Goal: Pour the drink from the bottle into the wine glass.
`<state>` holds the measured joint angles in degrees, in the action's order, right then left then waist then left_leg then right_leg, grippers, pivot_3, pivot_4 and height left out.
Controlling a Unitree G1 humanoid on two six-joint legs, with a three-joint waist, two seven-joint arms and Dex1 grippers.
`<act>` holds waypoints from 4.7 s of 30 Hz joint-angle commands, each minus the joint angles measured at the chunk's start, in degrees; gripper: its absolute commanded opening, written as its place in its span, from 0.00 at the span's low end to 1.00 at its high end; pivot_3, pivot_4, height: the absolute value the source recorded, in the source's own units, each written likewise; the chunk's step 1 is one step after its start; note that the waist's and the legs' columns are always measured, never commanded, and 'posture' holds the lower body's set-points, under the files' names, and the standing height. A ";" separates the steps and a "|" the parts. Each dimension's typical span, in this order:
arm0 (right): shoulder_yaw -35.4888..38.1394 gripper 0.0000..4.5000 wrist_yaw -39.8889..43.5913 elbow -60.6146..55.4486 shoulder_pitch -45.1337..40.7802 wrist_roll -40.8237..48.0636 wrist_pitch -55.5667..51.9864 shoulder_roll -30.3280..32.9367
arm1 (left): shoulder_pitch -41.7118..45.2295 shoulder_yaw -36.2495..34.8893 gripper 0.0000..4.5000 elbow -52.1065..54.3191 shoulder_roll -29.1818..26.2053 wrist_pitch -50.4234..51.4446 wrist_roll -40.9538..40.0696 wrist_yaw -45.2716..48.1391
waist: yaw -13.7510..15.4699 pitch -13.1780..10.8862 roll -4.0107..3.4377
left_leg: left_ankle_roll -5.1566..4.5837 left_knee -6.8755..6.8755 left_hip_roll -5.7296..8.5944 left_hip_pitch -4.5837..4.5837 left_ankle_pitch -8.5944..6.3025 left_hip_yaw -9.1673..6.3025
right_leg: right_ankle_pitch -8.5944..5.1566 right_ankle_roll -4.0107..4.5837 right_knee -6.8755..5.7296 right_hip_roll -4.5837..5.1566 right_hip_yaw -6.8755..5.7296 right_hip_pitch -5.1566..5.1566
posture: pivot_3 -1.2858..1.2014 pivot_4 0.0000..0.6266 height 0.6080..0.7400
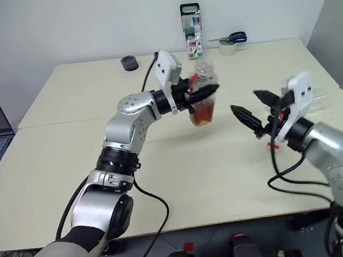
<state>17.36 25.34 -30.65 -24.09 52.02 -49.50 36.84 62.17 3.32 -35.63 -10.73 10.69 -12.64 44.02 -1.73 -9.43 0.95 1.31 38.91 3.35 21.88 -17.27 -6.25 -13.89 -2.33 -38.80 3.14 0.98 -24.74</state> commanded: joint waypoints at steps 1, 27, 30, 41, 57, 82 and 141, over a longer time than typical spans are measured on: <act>1.17 0.99 2.72 -3.04 -5.43 11.21 -5.71 4.99 | 3.54 -4.79 0.40 -3.76 -2.69 -4.42 3.33 -12.08 | -0.01 -0.02 0.03 | -0.01 -0.01 -0.01 0.00 -0.01 -0.02 | 0.00 0.00 0.02 0.00 -0.01 0.01 | 0.52 0.24 1.00; -10.24 0.99 3.08 1.04 -15.15 4.82 -0.31 -1.51 | -10.10 -15.94 0.40 -8.91 -9.37 -16.63 4.57 -27.90 | 0.27 -0.05 0.17 | 0.22 0.02 0.05 0.21 0.12 0.00 | 0.02 0.01 -0.06 0.12 0.02 -0.30 | 0.52 0.24 1.00; -10.07 0.99 2.13 0.80 -15.33 5.04 -0.52 -1.95 | -10.47 -16.94 0.40 -12.40 -10.05 -19.51 3.44 -26.16 | 0.26 -0.04 0.17 | 0.22 0.02 0.05 0.21 0.12 0.01 | 0.02 0.01 -0.06 0.12 0.02 -0.30 | 0.52 0.24 1.00; -9.86 0.99 -0.09 0.52 -15.89 5.75 -0.74 -2.68 | -11.20 -18.22 0.40 -23.40 -10.88 -26.98 3.70 -25.86 | 0.13 0.01 0.20 | 0.20 0.01 0.04 0.16 0.11 0.01 | 0.02 0.02 -0.11 0.12 0.02 -0.29 | 0.52 0.24 1.00; -9.98 1.00 -0.08 1.43 -16.55 5.05 -0.10 -2.50 | -17.19 -18.14 0.99 -15.77 -9.18 -22.26 1.93 -26.60 | 0.12 0.03 0.20 | 0.20 0.01 0.04 0.19 0.11 -0.01 | 0.02 0.02 -0.12 0.12 0.01 -0.31 | 0.52 0.24 1.00; -0.06 1.00 -15.87 -6.65 12.44 2.44 0.96 -5.39 | -49.63 -8.09 0.99 40.21 -16.59 10.58 -3.90 -10.17 | 0.25 0.06 0.24 | 0.01 -0.03 0.02 0.11 0.00 -0.02 | 0.01 0.02 -0.08 0.23 0.02 -0.16 | 0.52 0.24 1.00; 24.67 1.00 -30.09 86.80 -32.68 1.64 32.88 -15.98 | -22.68 2.62 0.99 42.87 -25.46 23.56 -14.81 20.69 | -1.44 -0.15 -0.24 | -0.10 -0.28 -0.09 -0.50 -0.06 0.17 | -0.02 0.04 0.18 -0.04 0.13 0.46 | 0.52 0.24 1.00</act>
<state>41.51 -5.27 56.55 -55.11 54.43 -17.90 20.15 38.21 7.09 6.00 -35.70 34.58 -27.31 64.77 -3.17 -9.59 0.71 1.21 38.63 3.26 21.37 -17.33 -6.08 -13.92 -2.29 -38.62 3.11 1.11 -24.27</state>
